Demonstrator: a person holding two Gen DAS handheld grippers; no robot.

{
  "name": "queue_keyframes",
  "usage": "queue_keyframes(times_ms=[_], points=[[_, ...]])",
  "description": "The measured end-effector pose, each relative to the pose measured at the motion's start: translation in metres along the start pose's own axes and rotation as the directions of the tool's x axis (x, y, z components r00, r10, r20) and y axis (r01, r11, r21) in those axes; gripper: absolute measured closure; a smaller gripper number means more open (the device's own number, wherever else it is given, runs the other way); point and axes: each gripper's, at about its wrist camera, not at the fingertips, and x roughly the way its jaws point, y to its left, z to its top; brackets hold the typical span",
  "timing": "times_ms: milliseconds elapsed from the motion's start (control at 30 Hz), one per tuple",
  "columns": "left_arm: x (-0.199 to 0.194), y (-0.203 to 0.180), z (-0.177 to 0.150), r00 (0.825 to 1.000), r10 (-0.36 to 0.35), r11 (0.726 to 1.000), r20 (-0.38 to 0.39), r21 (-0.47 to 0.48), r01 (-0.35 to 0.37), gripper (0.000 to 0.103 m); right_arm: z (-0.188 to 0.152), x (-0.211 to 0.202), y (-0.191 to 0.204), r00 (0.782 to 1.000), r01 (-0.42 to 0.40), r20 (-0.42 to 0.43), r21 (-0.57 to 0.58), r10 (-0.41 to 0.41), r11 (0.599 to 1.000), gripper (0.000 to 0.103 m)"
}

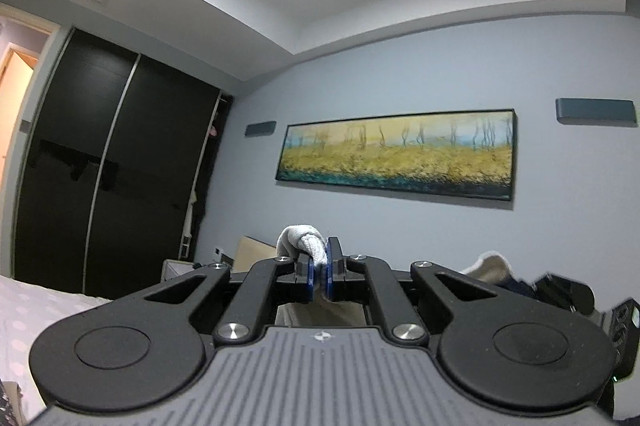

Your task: Fold clothes

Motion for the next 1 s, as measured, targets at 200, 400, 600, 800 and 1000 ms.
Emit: queue_keyframes(times_ms=[200, 400, 600, 800, 1000], points=[[0.055, 0.037, -0.057, 0.98, 0.045, 0.995, -0.192, -0.08, -0.062, 0.099, -0.027, 0.023, -0.008, 0.992, -0.091, -0.078, 0.091, 0.098, 0.992, 0.103], [0.109, 0.08, -0.123, 0.925, 0.085, 0.978, -0.37, -0.149, -0.15, 0.099, -0.116, 0.064, 0.08, 0.831, -0.408, -0.253, 0.326, 0.494, 0.853, 0.103], [0.162, 0.146, -0.22, 0.847, 0.154, 0.935, -0.509, -0.203, -0.292, 0.1, -0.193, 0.063, 0.202, 0.593, -0.499, -0.346, 0.55, 0.727, 0.669, 0.098], [0.215, 0.212, -0.317, 0.743, 0.2, 0.87, -0.639, -0.232, -0.434, 0.1, -0.23, 0.039, 0.328, 0.328, -0.502, -0.396, 0.696, 0.858, 0.513, 0.046], [0.201, 0.225, -0.321, 0.771, 0.164, 0.861, -0.615, -0.292, -0.417, 0.1, -0.213, 0.007, 0.407, 0.393, -0.509, -0.453, 0.617, 0.8, 0.6, 0.042]])
